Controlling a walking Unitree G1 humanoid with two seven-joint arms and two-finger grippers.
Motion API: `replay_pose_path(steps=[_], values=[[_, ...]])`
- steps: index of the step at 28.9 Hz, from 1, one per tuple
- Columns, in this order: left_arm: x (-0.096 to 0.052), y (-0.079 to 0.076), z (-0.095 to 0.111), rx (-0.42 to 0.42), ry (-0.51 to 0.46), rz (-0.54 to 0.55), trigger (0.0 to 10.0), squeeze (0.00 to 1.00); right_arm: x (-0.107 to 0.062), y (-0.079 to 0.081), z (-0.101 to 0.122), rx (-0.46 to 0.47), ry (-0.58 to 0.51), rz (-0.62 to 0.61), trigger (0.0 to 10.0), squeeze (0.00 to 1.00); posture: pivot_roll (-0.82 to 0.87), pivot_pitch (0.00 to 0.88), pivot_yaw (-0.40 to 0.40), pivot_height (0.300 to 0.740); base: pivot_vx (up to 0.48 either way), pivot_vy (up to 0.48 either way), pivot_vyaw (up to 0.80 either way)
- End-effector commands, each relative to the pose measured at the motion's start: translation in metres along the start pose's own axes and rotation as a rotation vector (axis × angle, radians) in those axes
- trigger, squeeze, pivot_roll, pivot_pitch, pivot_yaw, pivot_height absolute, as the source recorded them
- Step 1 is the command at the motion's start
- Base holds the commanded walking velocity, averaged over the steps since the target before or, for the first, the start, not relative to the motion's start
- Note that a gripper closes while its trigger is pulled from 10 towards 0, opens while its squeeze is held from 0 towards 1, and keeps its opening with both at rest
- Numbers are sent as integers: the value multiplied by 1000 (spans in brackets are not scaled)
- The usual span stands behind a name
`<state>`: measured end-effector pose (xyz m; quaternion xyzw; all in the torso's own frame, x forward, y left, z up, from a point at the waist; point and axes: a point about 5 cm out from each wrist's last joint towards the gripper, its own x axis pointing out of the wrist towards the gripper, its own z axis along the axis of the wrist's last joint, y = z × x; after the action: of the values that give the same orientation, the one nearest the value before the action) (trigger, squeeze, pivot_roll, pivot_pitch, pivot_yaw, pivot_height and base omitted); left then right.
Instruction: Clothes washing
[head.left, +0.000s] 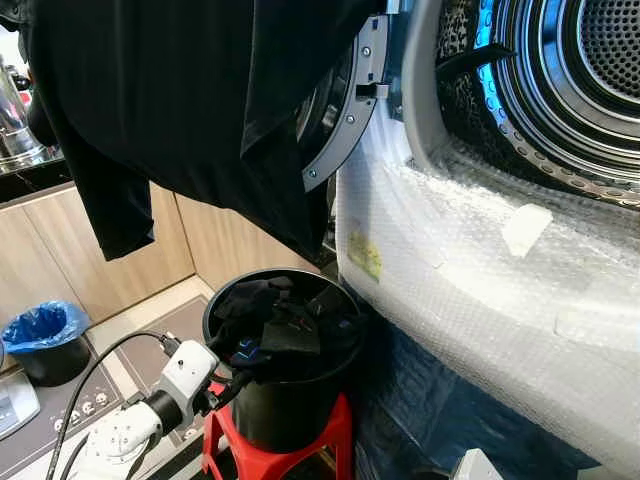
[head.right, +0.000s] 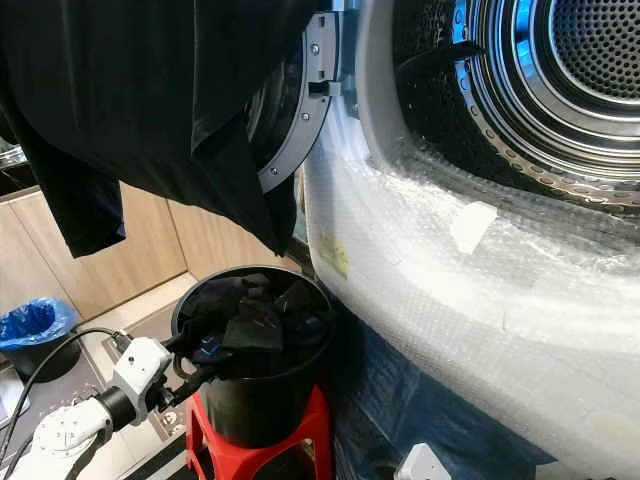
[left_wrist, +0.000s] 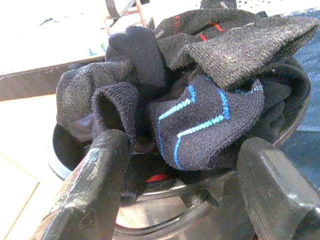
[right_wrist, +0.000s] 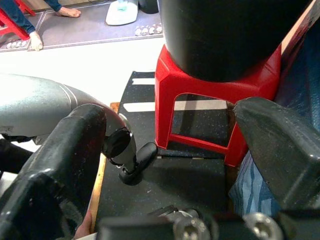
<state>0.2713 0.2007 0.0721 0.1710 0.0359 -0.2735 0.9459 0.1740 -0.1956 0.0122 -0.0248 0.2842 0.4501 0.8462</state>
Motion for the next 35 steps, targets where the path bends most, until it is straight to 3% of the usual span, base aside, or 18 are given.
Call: replay_pose_path(steps=[1, 12, 21, 22, 23, 24, 35], values=[[2, 1, 1, -5, -10, 2, 10000, 0, -2, 0, 5, -10, -11, -3, 10000, 0, -103, 0, -19, 740, 0, 0, 0], [19, -15, 10, -2, -61, -92, 10000, 0, -10, 4, 7, 1, -19, -21, 10000, 0, -127, 0, -27, 740, 0, 0, 0], [18, -17, 8, -6, -59, -107, 10000, 0, -14, 10, 6, 21, -29, -33, 10000, 0, -143, 4, -21, 740, 0, 0, 0], [17, -17, 7, -10, -57, -109, 9412, 0, -14, 10, 6, 22, -30, -34, 10000, 0, -144, 4, -21, 740, 0, 0, 0], [16, -17, 5, -16, -49, -108, 7922, 0, -15, 11, 5, 26, -28, -37, 10000, 0, -144, 3, -21, 740, 0, 0, 0], [14, -18, 3, -24, -47, -104, 0, 0, -16, 11, 5, 27, -26, -40, 10000, 0, -144, 1, -20, 740, 0, 0, 0], [4, -14, -3, -30, -31, -48, 0, 0, -18, 10, 6, 34, -26, -48, 10000, 0, -132, 13, -26, 740, 0, 0, 0]])
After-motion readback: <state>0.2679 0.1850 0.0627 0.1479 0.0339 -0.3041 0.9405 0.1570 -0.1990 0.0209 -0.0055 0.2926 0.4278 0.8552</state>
